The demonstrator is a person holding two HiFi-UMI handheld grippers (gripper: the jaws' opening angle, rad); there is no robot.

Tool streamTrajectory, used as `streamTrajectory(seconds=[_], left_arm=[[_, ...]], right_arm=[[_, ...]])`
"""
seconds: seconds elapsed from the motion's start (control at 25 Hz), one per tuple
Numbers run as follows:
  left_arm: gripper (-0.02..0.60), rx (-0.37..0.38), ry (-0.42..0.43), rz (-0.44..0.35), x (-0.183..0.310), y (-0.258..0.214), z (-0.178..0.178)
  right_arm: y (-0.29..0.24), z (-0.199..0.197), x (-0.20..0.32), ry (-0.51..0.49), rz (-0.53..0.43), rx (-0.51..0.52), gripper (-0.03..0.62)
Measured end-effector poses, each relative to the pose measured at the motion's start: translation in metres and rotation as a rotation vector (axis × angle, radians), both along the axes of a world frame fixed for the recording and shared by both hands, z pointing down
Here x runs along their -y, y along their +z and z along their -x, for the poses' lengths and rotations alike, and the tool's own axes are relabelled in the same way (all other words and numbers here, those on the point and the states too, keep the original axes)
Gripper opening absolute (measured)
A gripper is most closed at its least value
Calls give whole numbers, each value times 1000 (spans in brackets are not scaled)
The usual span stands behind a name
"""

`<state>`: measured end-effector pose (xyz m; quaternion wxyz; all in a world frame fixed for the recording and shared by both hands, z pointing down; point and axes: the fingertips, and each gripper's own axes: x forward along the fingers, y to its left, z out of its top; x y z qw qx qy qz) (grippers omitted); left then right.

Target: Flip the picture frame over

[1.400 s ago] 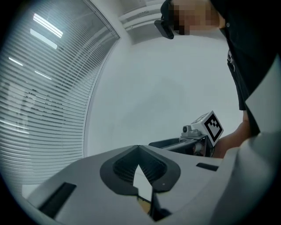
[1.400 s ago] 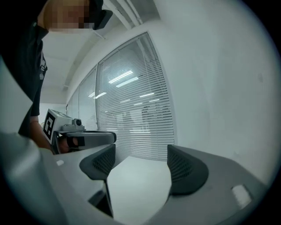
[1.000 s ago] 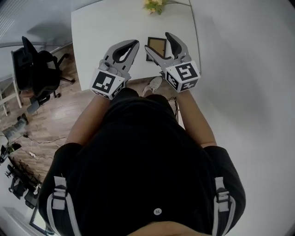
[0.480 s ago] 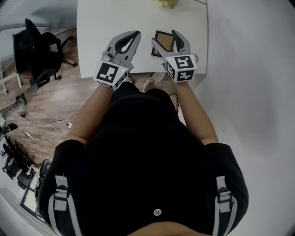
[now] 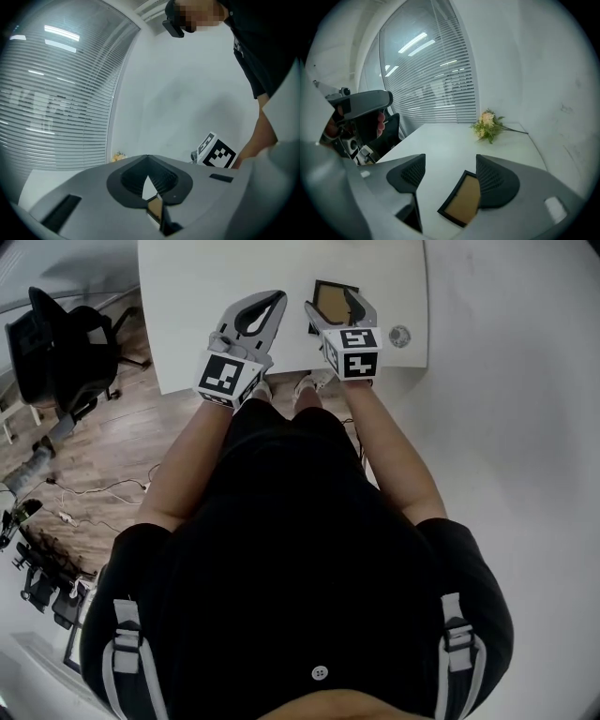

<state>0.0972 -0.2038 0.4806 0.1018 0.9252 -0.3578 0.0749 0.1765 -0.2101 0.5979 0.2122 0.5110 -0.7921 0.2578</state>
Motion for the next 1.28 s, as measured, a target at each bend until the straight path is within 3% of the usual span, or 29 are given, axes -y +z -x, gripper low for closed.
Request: streamTrajectory(seconds=[0.4, 0.92, 1.28], left_arm=[[6, 26, 77, 0, -10, 36, 0], [6, 31, 103, 86, -29, 84, 7], [6, 28, 121, 85, -21, 97, 10]], right_arm=[[53, 16, -11, 94, 111, -33, 324], [109, 27, -26, 204, 216, -100, 233], [132, 22, -29, 252, 274, -136, 193]])
